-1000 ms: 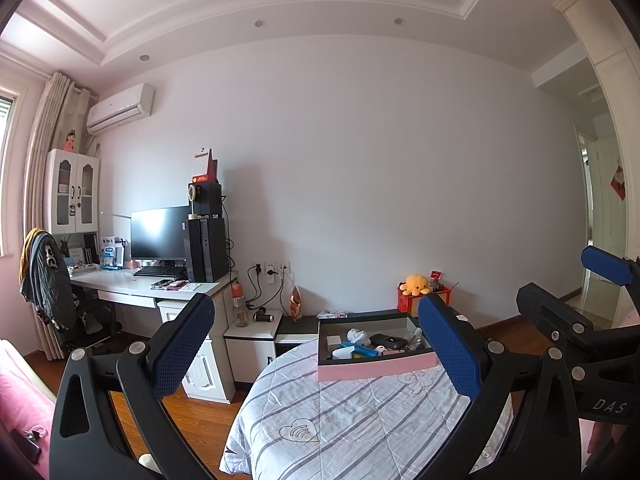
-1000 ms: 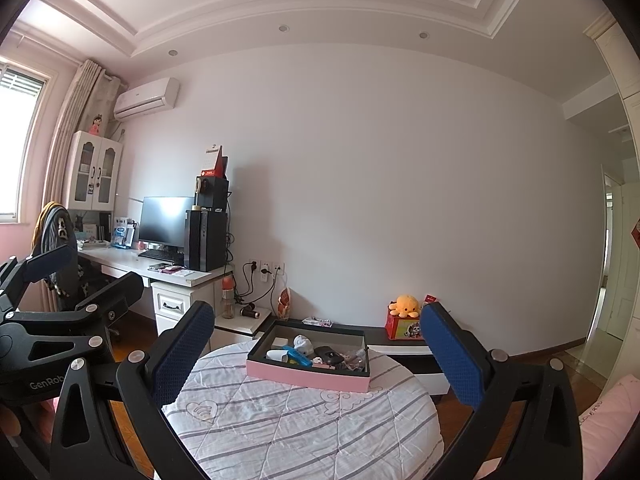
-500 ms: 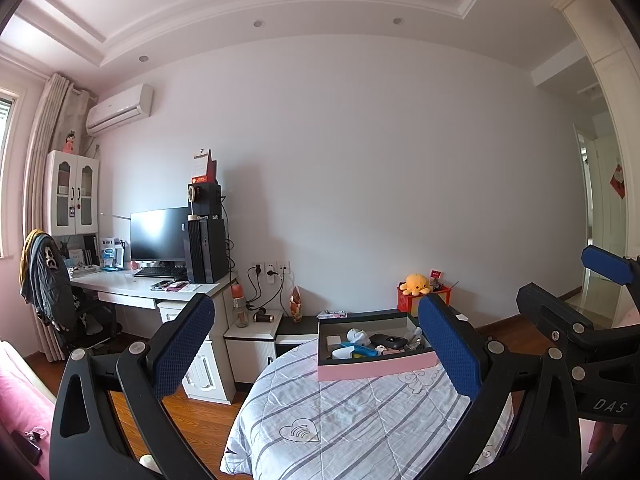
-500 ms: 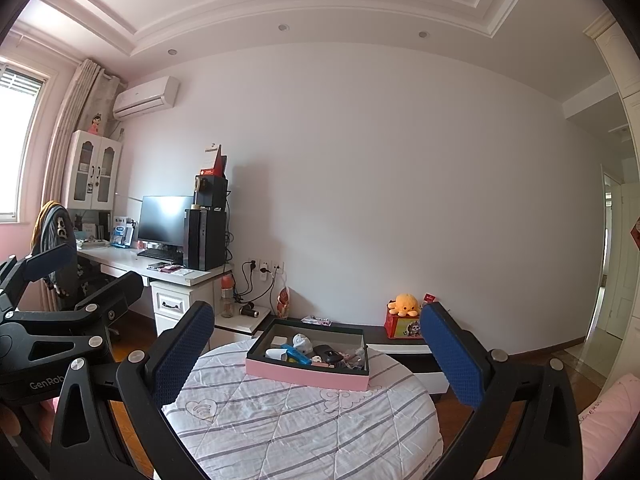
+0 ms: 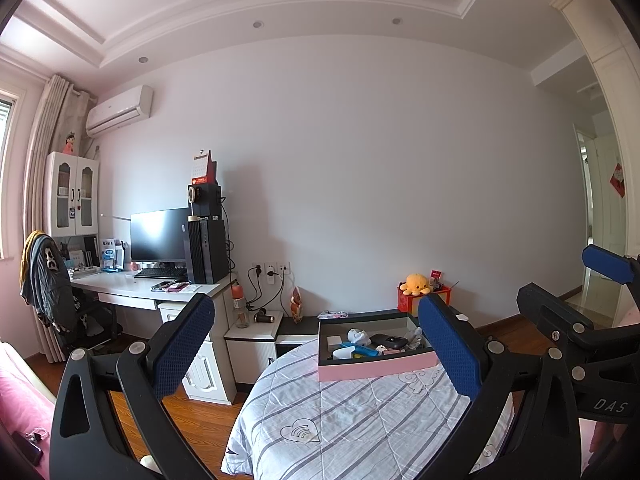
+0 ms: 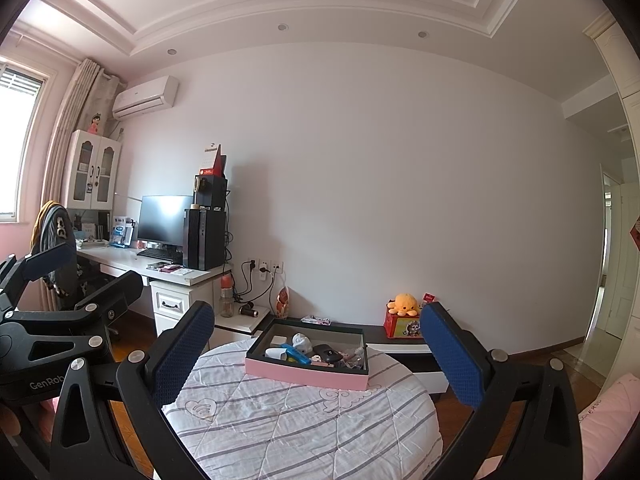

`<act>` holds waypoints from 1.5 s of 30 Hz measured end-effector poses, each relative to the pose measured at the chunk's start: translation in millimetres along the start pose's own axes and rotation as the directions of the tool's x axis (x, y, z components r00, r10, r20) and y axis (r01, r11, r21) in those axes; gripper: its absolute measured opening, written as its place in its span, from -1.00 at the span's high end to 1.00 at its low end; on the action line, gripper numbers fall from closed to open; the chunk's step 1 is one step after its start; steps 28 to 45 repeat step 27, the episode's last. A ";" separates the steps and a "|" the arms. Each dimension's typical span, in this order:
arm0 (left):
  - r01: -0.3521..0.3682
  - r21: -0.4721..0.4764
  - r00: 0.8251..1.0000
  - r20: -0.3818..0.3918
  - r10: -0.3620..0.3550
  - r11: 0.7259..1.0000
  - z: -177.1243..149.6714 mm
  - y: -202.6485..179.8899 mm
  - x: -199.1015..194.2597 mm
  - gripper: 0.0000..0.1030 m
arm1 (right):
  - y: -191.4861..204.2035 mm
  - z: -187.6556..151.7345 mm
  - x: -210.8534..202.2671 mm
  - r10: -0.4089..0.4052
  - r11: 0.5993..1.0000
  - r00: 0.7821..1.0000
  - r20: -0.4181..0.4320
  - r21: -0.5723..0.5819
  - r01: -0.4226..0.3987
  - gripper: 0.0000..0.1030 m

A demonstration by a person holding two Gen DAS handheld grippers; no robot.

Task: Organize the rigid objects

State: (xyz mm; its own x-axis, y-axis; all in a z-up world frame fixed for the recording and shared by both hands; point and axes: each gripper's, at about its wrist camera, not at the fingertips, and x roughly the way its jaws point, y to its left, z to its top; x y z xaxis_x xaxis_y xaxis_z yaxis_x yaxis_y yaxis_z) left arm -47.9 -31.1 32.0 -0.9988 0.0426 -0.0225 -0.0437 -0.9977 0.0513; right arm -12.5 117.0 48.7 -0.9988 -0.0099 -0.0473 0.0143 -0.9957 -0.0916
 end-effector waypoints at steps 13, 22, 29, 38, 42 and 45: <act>-0.003 0.003 1.000 0.015 0.003 1.000 -0.9 6.1 -5.5 -1.00 | 0.8 -2.7 -2.0 0.007 1.000 1.000 -0.002 -0.007 -0.007 -1.00; 0.005 0.004 1.000 0.029 -0.005 1.000 -0.1 11.9 -8.7 -1.00 | 0.2 -1.5 -4.8 0.011 1.000 1.000 0.004 -0.004 -0.011 -1.00; 0.004 0.004 1.000 0.031 -0.004 1.000 0.3 11.1 -8.4 -1.00 | -0.2 -0.9 -5.0 0.010 1.000 1.000 0.005 -0.003 -0.010 -1.00; 0.004 0.004 1.000 0.031 -0.004 1.000 0.3 11.1 -8.4 -1.00 | -0.2 -0.9 -5.0 0.010 1.000 1.000 0.005 -0.003 -0.010 -1.00; 0.004 0.004 1.000 0.031 -0.004 1.000 0.3 11.1 -8.4 -1.00 | -0.2 -0.9 -5.0 0.010 1.000 1.000 0.005 -0.003 -0.010 -1.00; 0.004 0.004 1.000 0.031 -0.004 1.000 0.3 11.1 -8.4 -1.00 | -0.2 -0.9 -5.0 0.010 1.000 1.000 0.005 -0.003 -0.010 -1.00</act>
